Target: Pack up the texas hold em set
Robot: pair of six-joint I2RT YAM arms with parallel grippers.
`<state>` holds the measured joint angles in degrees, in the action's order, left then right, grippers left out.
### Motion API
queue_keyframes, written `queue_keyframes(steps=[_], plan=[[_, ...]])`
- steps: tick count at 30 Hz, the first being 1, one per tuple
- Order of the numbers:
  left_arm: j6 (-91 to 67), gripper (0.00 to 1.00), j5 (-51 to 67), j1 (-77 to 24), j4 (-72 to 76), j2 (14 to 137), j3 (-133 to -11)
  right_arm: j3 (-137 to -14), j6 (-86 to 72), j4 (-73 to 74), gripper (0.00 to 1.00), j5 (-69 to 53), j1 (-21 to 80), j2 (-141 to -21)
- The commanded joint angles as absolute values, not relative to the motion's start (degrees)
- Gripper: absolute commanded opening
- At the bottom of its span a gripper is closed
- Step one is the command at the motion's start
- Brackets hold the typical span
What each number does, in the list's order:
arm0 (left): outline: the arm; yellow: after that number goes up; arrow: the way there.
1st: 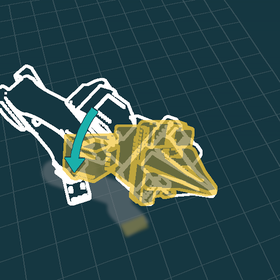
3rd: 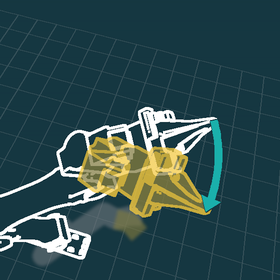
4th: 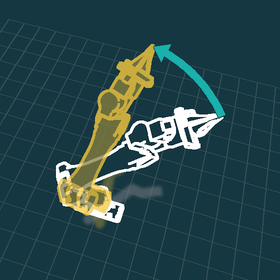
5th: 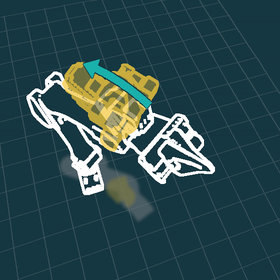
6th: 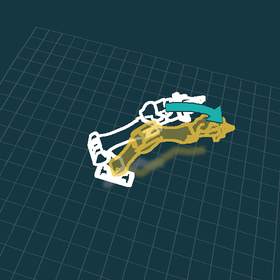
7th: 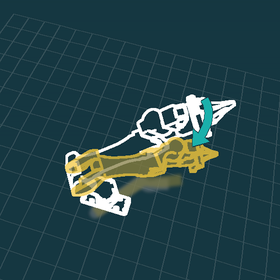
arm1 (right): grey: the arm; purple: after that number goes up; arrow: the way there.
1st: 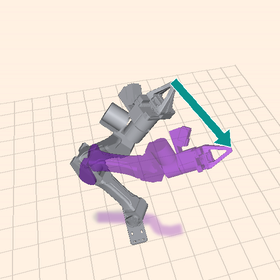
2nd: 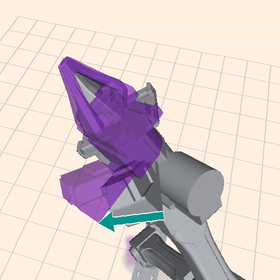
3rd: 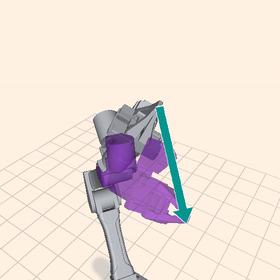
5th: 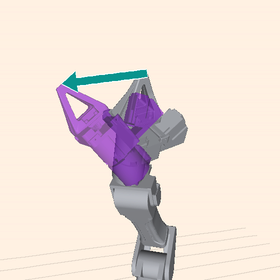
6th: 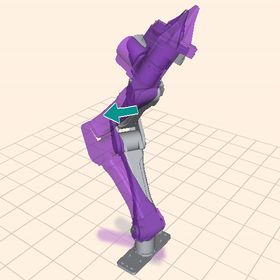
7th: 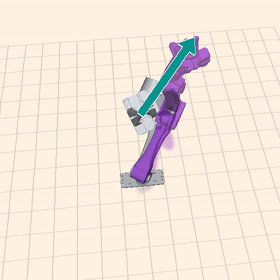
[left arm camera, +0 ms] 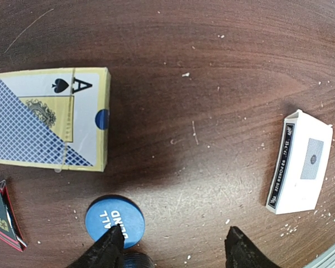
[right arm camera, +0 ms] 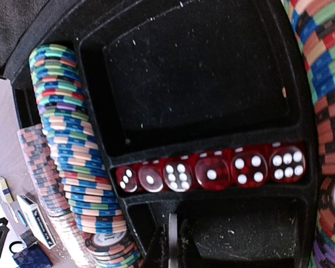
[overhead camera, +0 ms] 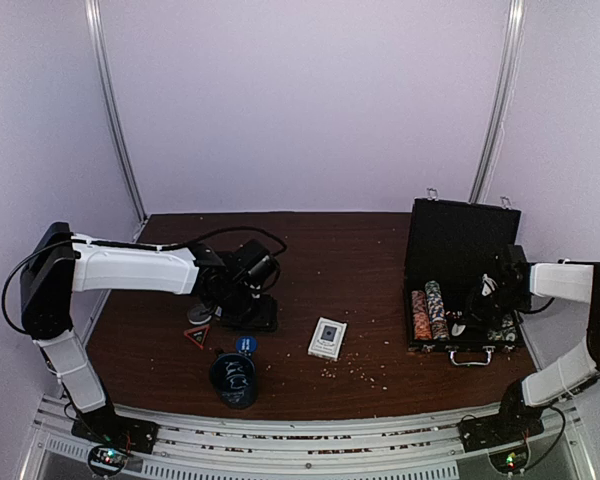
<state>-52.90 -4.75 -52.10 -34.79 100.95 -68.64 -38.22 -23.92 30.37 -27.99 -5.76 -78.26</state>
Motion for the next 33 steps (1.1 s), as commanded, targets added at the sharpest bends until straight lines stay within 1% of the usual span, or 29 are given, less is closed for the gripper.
queue_keyframes(steps=[1,2,5,6,8,12,16,19,23,28,33], plan=[[-53.0,0.64,-5.4,-51.5,-35.3,101.7,-69.3,-37.6,-23.2,27.2,0.0,-26.7,-5.5,-79.9],[-53.1,0.64,-5.3,-51.5,-35.4,101.7,-69.2,-37.7,-23.1,27.7,0.02,-25.7,-5.5,-80.4],[-53.6,0.64,-5.6,-51.5,-36.0,102.1,-69.2,-38.7,-22.6,29.9,0.14,-22.9,-5.5,-82.2],[-53.9,0.64,-5.8,-51.5,-36.3,102.1,-69.2,-38.9,-22.9,30.0,0.19,-22.6,-5.5,-82.2],[-54.3,0.64,-6.1,-51.4,-37.1,102.4,-69.2,-39.7,-23.5,30.4,0.33,-21.3,-5.5,-81.6],[-54.6,0.64,-5.4,-51.1,-37.9,103.5,-68.8,-42.3,-23.5,31.7,0.52,-18.5,-5.5,-80.7],[-55.4,0.64,-4.7,-50.6,-39.3,104.5,-68.5,-44.6,-23.5,32.2,0.63,-17.8,-5.5,-80.3],[-55.8,0.64,-3.9,-50.0,-39.3,104.9,-67.9,-45.6,-23.9,32.0,0.68,-18.4,-5.5,-79.3],[-55.9,0.64,-2.8,-49.4,-40.0,106.2,-68.6,-45.8,-24.6,31.6,0.71,-20.2,-5.5,-77.9],[-56.8,0.63,-4.9,-49.3,-44.7,107.2,-71.3,-46.1,-25.1,31.2,0.74,-22.5,-5.4,-77.6],[-56.9,0.63,-4.3,-48.9,-48.3,107.1,-71.5,-47.4,-25.1,31.0,0.74,-23.9,-5.3,-78.6]])
